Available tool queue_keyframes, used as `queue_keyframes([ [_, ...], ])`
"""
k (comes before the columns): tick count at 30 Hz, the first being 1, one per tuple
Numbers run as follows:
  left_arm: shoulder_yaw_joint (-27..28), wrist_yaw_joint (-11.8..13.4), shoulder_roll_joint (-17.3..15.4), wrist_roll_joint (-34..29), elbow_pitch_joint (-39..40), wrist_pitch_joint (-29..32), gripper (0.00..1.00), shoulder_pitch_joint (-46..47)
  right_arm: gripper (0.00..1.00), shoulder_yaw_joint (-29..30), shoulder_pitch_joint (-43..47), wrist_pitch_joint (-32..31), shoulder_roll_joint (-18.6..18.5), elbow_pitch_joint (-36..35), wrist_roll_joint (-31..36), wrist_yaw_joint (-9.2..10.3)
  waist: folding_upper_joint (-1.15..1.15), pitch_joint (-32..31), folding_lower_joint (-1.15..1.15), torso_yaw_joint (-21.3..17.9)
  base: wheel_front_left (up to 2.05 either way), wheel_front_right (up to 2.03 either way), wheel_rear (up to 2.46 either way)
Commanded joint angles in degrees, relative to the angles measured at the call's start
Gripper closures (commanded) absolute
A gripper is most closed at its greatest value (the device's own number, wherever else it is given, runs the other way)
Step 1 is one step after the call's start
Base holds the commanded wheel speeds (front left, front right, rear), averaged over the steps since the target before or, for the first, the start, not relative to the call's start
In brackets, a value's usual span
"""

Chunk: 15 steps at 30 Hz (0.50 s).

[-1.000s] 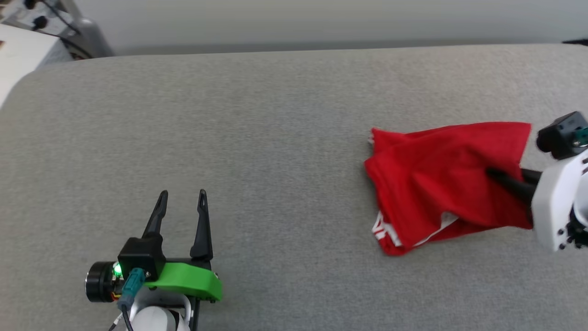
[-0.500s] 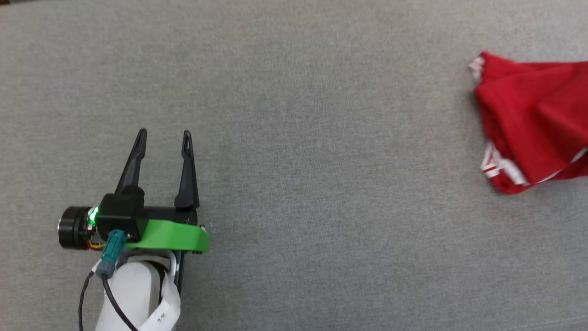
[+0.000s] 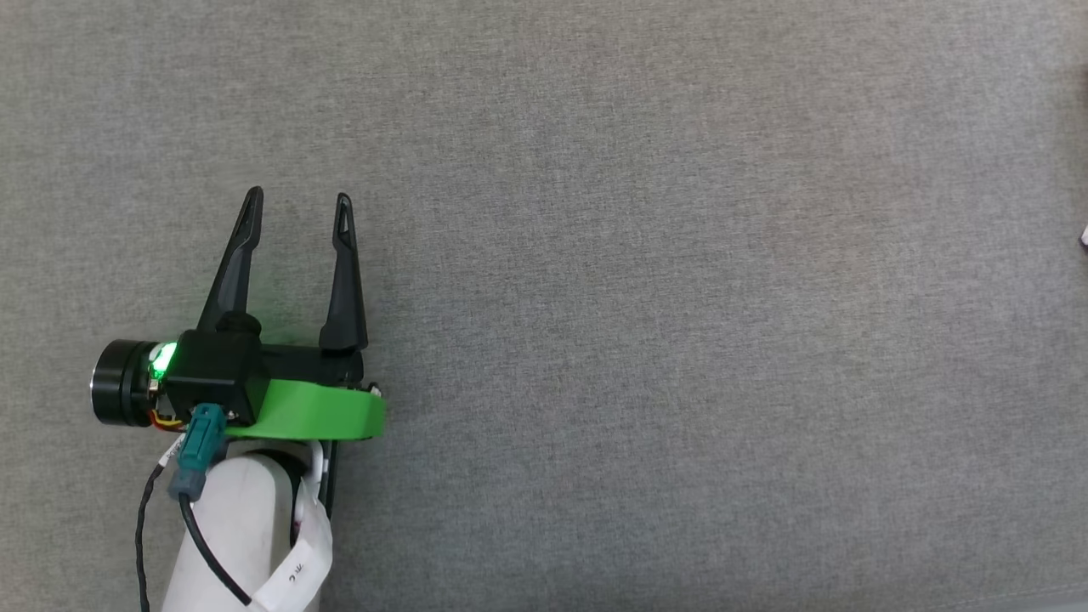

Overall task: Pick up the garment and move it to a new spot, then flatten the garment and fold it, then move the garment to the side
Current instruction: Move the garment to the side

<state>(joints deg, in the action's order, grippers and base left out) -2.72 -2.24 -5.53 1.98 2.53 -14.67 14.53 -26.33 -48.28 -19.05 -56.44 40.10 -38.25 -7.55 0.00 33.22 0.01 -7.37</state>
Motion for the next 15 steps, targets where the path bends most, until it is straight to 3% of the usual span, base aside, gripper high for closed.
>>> queue_keyframes([
  [1, 0.09, 0.52, -0.26, -0.11, 0.13, -0.33, 0.00, 0.44, 1.00, 0.54, -1.11, 0.41, 1.34, 1.57, -0.15, 0.06, 0.00, -0.62, -0.01, 0.40, 0.00, 0.00, 0.00],
  [2, 0.09, 0.64, -0.18, 0.00, -0.05, -0.33, 0.00, 0.14, 0.01, 0.83, -1.32, 0.72, 2.04, 2.61, -0.05, 0.06, 0.00, -1.27, -0.01, 0.51, 0.00, 0.00, 0.00],
  [8, -0.08, 1.16, 0.45, 0.90, -1.47, -0.33, 0.00, -2.33, 0.00, 1.41, -0.80, 5.37, 2.98, 4.31, 2.21, 0.06, 0.00, -7.59, -0.01, 1.58, 0.00, 0.00, 0.00],
  [12, -0.22, 1.91, 1.39, 2.60, -2.80, -0.33, 0.00, -7.61, 0.00, 6.45, 1.63, 20.17, 7.06, -1.32, 8.05, 0.06, 0.00, -15.99, -0.01, 2.95, 0.00, 0.00, 0.00],
  [15, -0.04, 2.13, 1.61, 3.19, -3.11, -0.33, 0.00, -9.18, 0.00, 9.93, 3.27, 25.60, 10.78, -3.62, 11.52, 0.06, 0.00, -18.31, -0.01, 3.56, 0.00, 0.00, 0.00],
])
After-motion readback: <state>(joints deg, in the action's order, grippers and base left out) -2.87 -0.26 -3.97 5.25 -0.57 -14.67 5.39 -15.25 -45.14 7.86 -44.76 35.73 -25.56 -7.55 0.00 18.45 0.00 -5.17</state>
